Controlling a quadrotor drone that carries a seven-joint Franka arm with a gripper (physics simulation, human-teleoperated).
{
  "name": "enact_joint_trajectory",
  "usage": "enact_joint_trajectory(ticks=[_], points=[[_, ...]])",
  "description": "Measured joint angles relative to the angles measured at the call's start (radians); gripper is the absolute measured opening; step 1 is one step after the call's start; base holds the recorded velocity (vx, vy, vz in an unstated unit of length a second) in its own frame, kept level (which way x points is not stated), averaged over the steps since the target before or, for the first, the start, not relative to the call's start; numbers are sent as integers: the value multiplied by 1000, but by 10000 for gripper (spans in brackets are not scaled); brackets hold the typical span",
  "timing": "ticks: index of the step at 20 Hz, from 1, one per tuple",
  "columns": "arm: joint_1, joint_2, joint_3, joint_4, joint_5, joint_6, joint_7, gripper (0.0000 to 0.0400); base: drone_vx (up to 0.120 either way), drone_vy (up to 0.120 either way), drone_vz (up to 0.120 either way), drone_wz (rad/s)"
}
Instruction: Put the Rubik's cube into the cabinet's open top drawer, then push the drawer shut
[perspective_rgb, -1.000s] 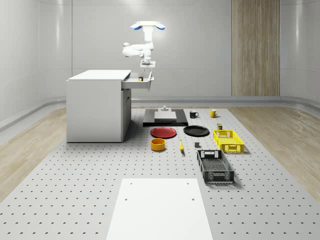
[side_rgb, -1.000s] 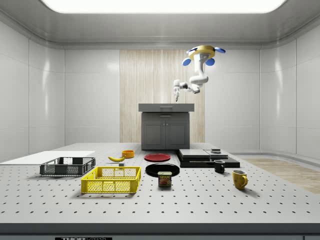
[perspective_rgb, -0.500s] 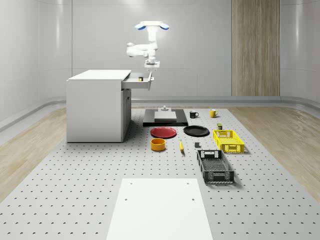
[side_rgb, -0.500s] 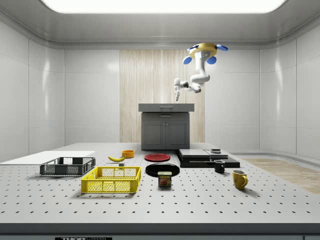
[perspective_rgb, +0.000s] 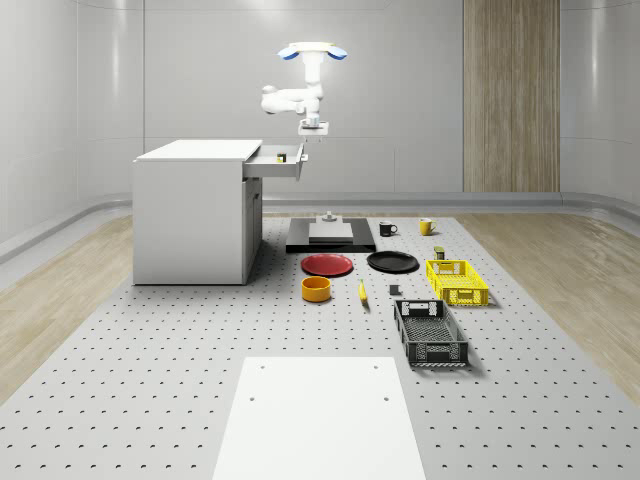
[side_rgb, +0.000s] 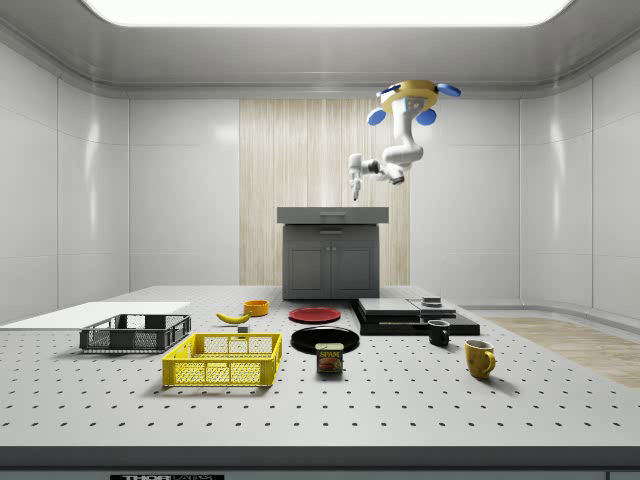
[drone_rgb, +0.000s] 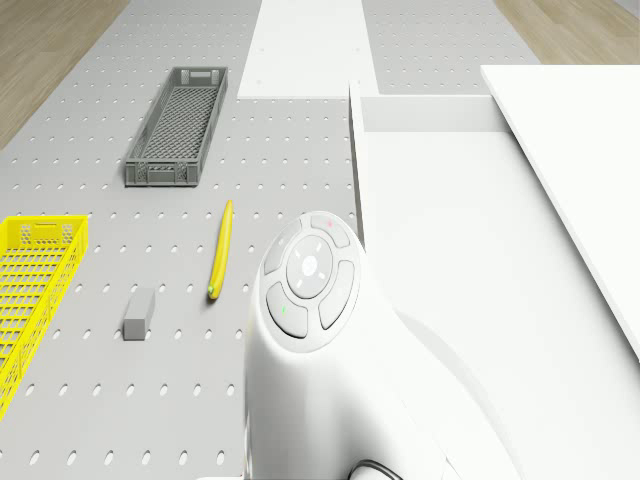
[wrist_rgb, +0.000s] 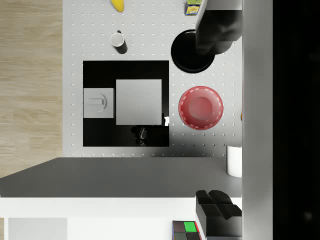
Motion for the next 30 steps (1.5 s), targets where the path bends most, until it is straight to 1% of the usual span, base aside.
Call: enact_joint_trajectory(ticks=[10, 11, 12, 13, 14, 15, 16, 17, 18, 19, 20, 21, 23, 26, 28, 30], points=[[1, 2, 0, 0, -1, -2, 0, 400, 0, 120, 0, 0], [-19, -38, 18, -7, -31, -47, 19, 400, 0, 120, 0, 0], [-102, -92, 42, -22, -68, -145, 108, 400, 0, 120, 0, 0], [-211, -128, 58, -8, -72, -274, 234, 400, 0, 120, 0, 0], [-320, -149, 58, 21, -58, -405, 349, 400, 0, 0, 0, 0], [-428, -154, 43, 60, -39, -535, 443, 400, 0, 0, -80, 0], [-537, -151, 20, 106, -16, -655, 523, 400, 0, 0, -120, 0], [-646, -147, -7, 153, 12, -754, 590, 400, 0, 0, -120, 0], [-748, -144, -34, 199, 41, -834, 646, 400, 0, 0, -120, 0], [-836, -139, -60, 245, 71, -899, 693, 400, 0, 0, -120, 0], [-912, -134, -84, 287, 101, -951, 733, 400, 0, 0, -120, 0], [-976, -129, -105, 326, 128, -993, 767, 400, 0, 0, -120, 0], [-1075, -119, -139, 391, 175, -1055, 817, 400, 0, -40, -120, 0], [-1169, -108, -172, 458, 224, -1111, 864, 400, 0, -120, -120, 0], [-1208, -104, -187, 488, 245, -1134, 883, 400, 0, -120, -120, 0], [-1235, -100, -197, 508, 259, -1149, 895, 400, 0, -120, 0, 0]])
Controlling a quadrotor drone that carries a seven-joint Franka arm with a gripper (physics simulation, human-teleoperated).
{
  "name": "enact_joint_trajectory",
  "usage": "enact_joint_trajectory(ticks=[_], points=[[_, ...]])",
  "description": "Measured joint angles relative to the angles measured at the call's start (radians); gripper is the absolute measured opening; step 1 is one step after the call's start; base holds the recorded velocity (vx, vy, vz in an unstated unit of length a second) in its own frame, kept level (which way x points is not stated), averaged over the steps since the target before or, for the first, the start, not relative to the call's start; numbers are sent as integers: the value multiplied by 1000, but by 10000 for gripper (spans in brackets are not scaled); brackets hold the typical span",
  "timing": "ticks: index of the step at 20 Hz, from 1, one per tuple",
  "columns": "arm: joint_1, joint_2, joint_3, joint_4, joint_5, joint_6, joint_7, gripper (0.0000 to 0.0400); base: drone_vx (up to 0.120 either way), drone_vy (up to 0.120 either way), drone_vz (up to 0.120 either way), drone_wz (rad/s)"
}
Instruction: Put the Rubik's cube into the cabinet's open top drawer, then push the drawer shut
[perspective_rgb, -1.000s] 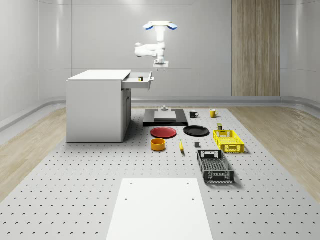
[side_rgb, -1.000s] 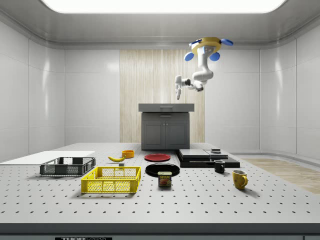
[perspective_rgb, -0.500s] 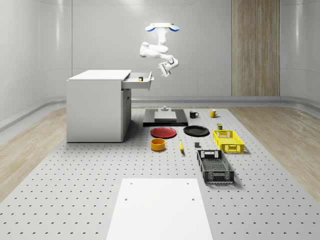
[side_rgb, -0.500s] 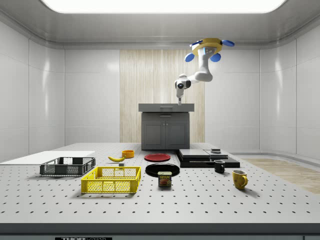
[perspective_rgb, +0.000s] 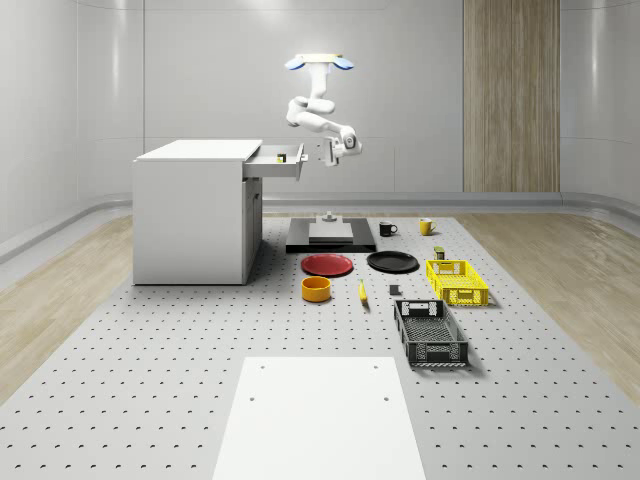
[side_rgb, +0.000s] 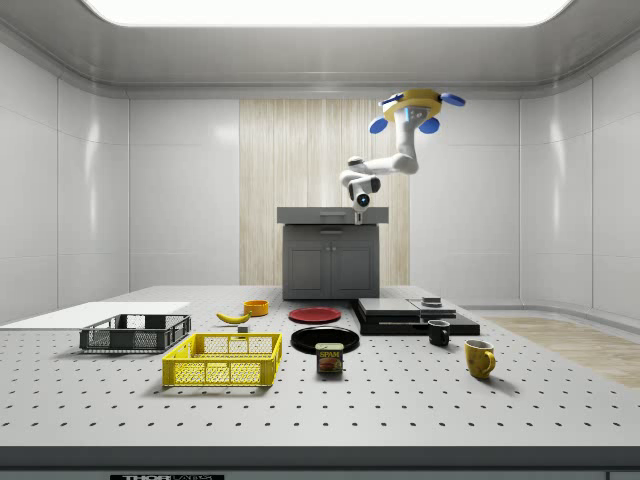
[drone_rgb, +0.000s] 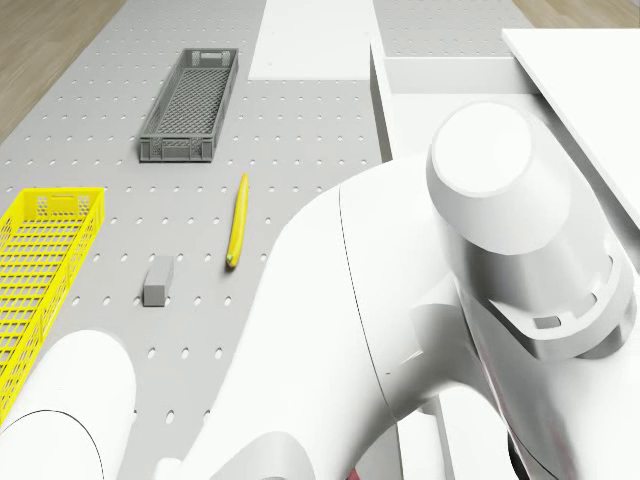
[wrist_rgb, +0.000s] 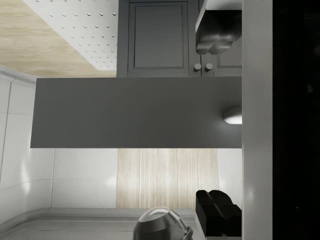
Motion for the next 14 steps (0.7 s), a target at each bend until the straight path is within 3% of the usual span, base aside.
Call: enact_joint_trajectory(ticks=[7, 8, 10, 14], points=[[-41, 6, -17, 33, 23, -26, 19, 400, 0, -120, 0, 0], [-44, 6, -19, 35, 24, -27, 20, 335, 0, -120, 0, 0], [-47, 7, -20, 38, 26, -30, 22, 245, 0, -120, 0, 0], [-50, 8, -23, 40, 27, -33, 24, 156, 0, -110, 0, 0]])
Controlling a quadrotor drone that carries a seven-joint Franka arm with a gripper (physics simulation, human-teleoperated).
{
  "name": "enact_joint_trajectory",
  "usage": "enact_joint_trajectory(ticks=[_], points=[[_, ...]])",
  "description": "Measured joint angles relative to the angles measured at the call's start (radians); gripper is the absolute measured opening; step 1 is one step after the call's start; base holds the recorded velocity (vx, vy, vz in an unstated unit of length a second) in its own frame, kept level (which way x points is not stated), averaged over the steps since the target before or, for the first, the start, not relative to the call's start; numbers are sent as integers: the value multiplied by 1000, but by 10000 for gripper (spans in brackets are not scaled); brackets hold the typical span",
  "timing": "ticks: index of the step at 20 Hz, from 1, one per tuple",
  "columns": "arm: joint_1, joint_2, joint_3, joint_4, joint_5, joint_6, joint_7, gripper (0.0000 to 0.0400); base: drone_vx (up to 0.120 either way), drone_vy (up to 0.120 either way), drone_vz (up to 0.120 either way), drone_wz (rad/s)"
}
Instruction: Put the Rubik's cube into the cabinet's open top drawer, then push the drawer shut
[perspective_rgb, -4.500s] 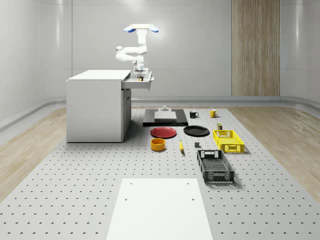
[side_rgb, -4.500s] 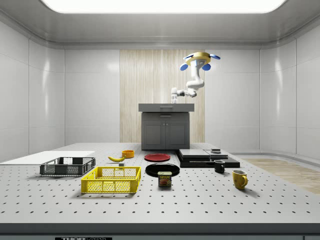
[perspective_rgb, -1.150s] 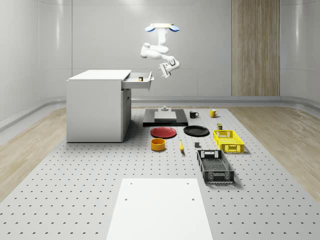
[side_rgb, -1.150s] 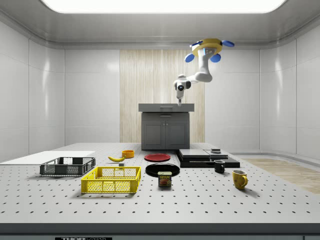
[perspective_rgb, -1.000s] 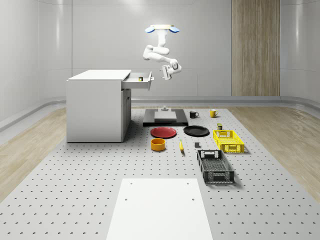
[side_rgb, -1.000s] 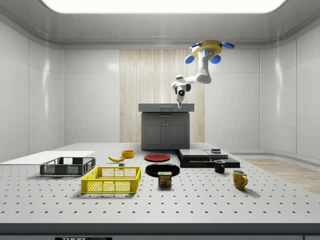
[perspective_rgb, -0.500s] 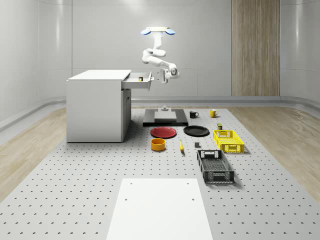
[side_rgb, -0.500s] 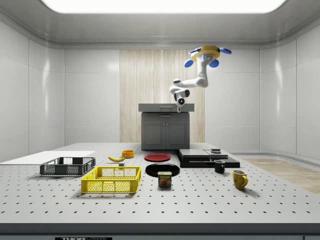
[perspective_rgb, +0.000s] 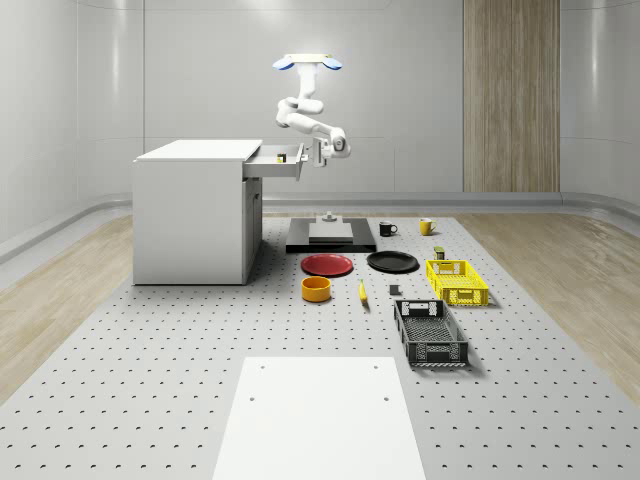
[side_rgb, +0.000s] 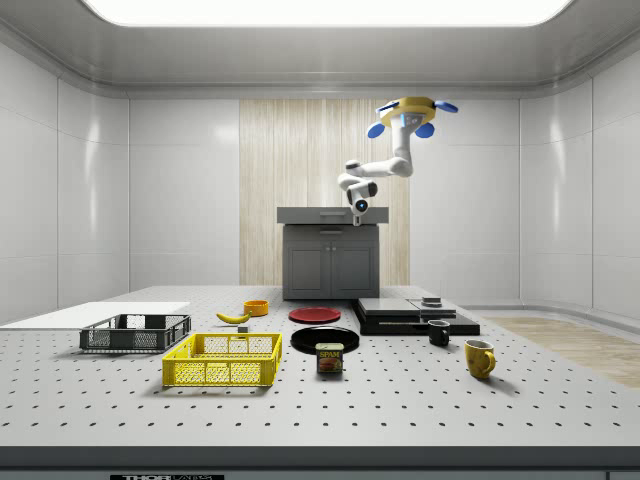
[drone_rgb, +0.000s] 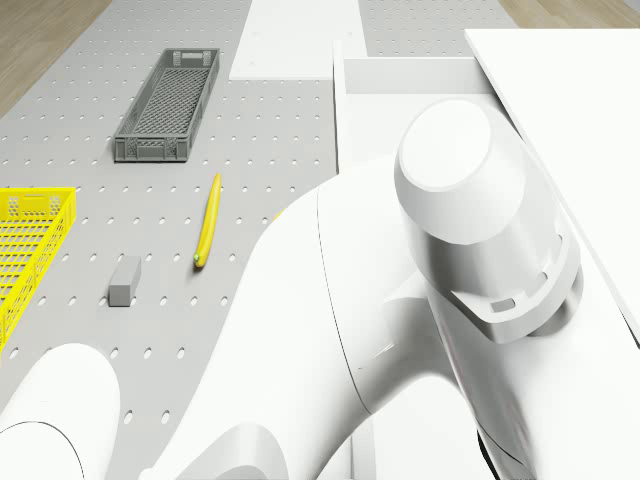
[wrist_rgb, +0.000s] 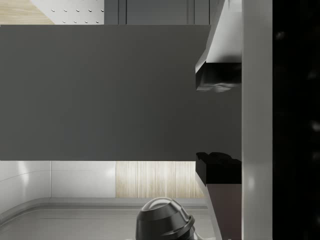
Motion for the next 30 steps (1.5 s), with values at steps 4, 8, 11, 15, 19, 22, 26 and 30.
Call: enact_joint_trajectory(ticks=[4, 8, 11, 15, 19, 22, 26, 30], points=[[28, -5, -6, -19, -27, -3, -16, 124, 0, 0, 0, 0], [77, -12, -16, -53, -73, -7, -33, 114, 0, 0, 0, 0], [119, -15, -26, -84, -110, -12, -32, 110, 0, 0, 0, 0], [177, -16, -46, -131, -156, -16, -24, 107, 0, 0, 0, 0], [236, -23, -67, -176, -211, -17, -35, 106, 0, 0, 0, 0], [288, -20, -91, -211, -267, -23, -29, 106, 0, 0, 0, 0], [353, -39, -95, -239, -374, -24, -159, 105, 0, 0, 0, 0], [433, -48, -104, -267, -515, -25, -294, 105, 0, 0, 0, 0]])
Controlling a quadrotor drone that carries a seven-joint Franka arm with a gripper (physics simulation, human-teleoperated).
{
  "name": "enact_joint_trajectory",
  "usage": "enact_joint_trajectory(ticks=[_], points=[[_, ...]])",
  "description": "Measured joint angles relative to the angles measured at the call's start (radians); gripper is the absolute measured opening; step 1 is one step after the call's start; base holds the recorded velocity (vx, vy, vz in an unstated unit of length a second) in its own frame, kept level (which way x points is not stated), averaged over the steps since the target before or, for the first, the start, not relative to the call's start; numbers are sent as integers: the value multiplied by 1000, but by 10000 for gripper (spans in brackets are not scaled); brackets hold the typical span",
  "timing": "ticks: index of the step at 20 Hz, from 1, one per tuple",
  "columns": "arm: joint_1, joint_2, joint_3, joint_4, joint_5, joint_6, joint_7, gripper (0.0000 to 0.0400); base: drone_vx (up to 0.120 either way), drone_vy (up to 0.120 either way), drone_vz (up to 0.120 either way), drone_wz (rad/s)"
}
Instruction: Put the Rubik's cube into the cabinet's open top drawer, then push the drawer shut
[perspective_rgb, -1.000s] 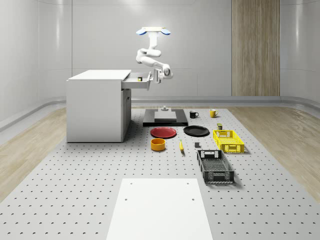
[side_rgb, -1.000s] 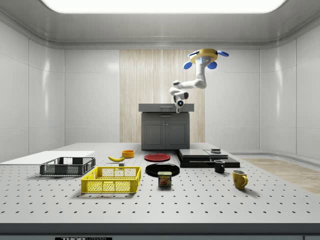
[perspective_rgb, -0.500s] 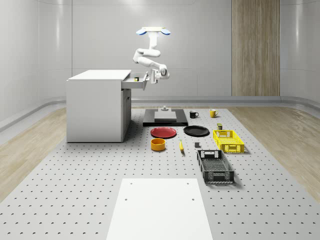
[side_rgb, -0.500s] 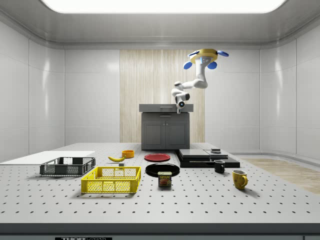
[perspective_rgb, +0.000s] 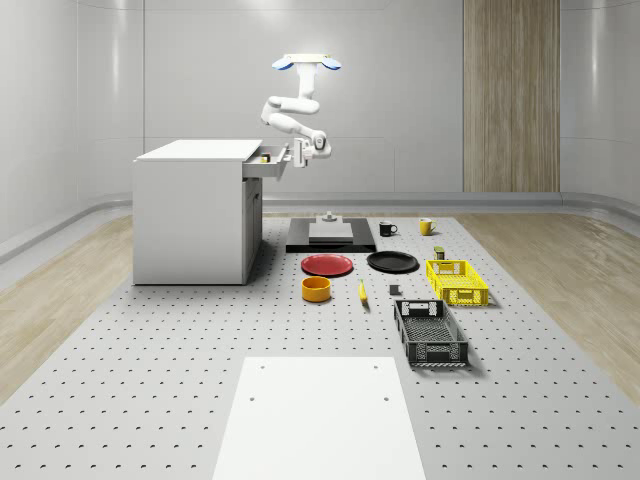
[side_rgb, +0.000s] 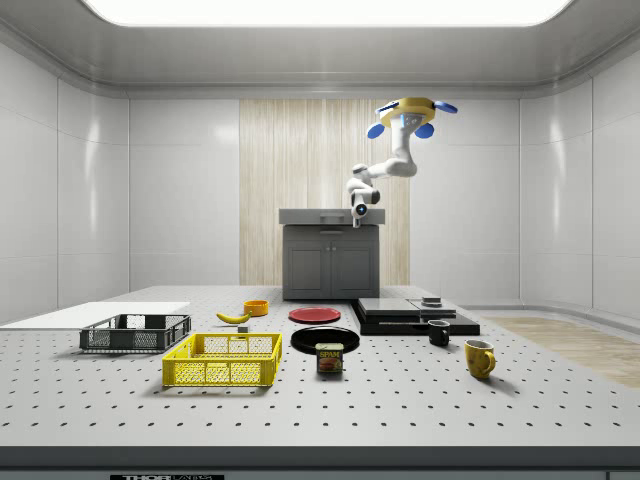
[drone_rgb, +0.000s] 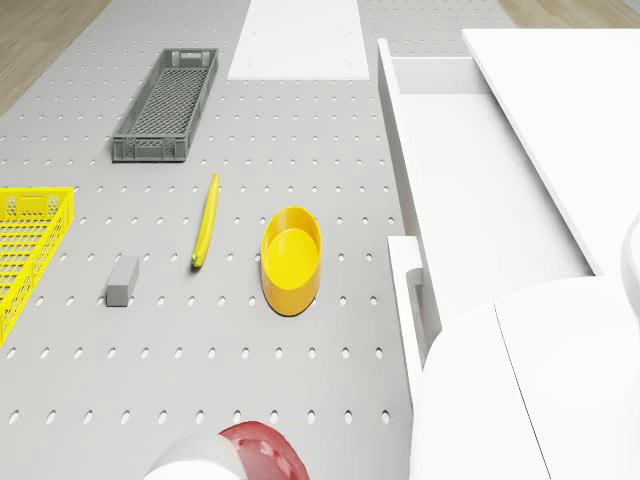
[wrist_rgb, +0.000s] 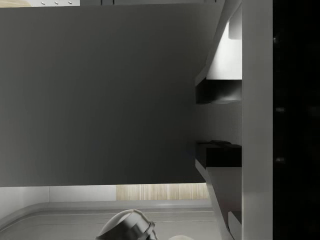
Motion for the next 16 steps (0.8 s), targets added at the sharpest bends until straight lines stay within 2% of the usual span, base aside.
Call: enact_joint_trajectory(ticks=[1, 3, 9, 15, 16], points=[[20, -2, -3, -7, -37, 1, -32, 105, 0, 0, 0, 0], [47, -1, -39, -31, -61, 5, 26, 106, 0, 0, 0, 0], [147, -10, -54, -50, -266, 20, -179, 105, 0, 0, 0, 0], [249, -14, -82, -57, -477, 57, -352, 105, 0, 0, 0, 0], [260, -14, -107, -63, -491, 62, -300, 107, 0, 0, 0, 0]])
